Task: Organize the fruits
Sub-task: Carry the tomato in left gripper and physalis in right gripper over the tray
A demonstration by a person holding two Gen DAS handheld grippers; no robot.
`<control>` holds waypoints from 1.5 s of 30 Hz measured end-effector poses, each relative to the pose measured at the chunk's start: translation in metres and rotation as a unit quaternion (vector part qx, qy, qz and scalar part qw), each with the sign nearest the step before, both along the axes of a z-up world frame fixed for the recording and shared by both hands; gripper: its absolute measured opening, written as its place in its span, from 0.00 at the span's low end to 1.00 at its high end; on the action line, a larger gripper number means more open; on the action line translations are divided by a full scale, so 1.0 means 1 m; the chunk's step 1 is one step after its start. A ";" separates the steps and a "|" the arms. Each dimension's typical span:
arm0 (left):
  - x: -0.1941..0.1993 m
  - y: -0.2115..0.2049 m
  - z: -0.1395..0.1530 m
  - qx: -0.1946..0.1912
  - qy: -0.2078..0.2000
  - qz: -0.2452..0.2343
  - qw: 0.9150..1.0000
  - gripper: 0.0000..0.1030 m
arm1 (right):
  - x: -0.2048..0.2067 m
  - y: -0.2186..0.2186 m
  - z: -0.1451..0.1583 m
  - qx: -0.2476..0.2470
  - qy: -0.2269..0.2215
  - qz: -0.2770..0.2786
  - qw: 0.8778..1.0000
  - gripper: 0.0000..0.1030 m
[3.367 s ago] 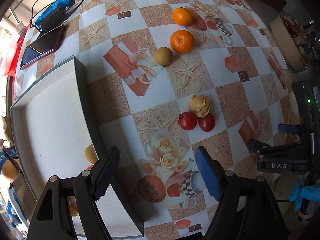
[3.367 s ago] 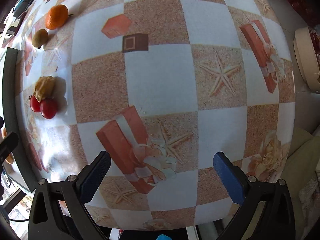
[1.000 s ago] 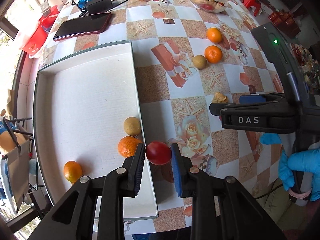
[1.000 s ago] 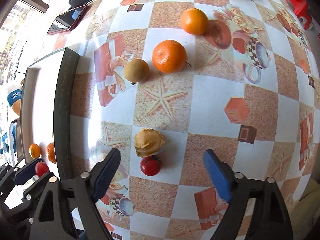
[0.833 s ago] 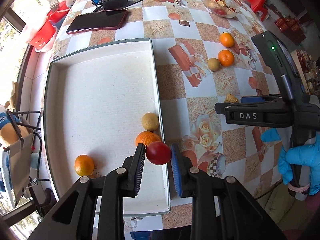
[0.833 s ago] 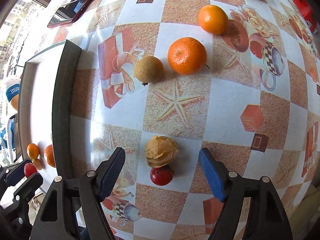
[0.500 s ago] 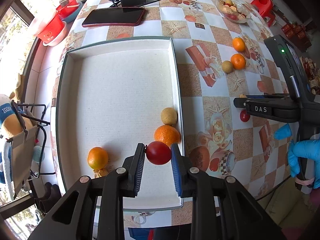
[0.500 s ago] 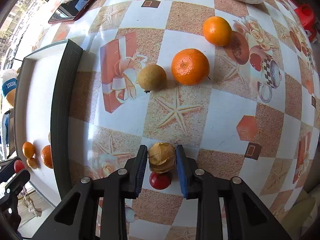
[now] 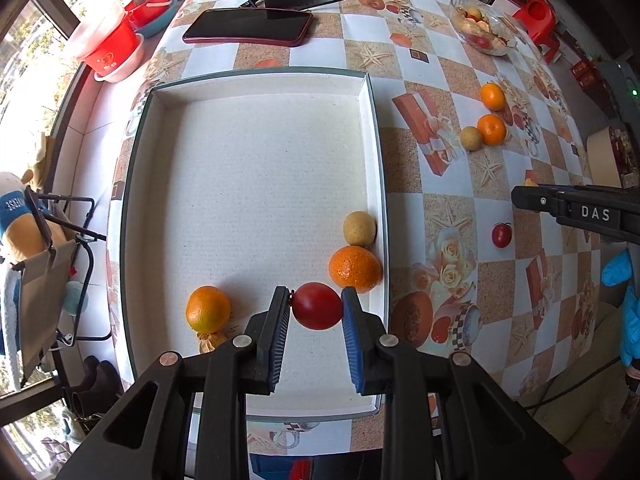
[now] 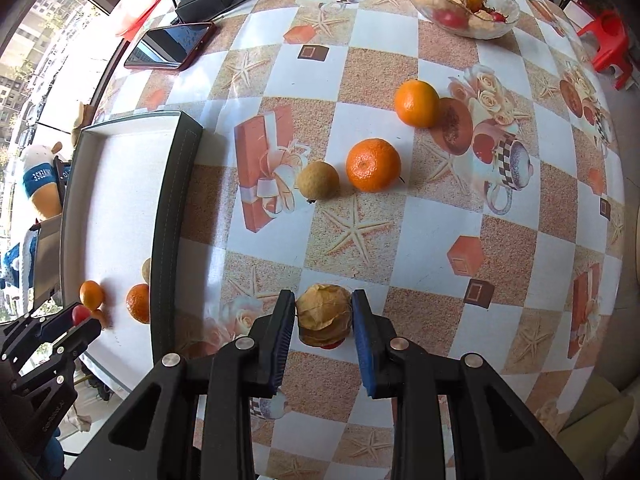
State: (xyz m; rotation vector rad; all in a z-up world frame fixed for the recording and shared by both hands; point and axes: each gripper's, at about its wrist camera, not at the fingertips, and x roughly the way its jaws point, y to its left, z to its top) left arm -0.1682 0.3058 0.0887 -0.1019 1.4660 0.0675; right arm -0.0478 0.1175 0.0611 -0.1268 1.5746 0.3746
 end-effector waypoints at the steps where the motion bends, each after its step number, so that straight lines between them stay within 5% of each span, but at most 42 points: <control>1: 0.000 0.001 0.001 -0.001 -0.002 0.002 1.000 0.28 | 0.000 0.001 0.003 0.002 -0.001 0.002 1.000 0.30; 19: -0.016 0.045 0.013 -0.006 -0.029 0.060 0.998 0.28 | -0.030 0.076 0.015 0.020 -0.012 0.092 0.995 0.30; 45: -0.042 0.077 0.015 -0.008 -0.049 0.116 0.992 0.28 | -0.069 0.174 0.020 0.004 -0.005 0.227 0.974 0.30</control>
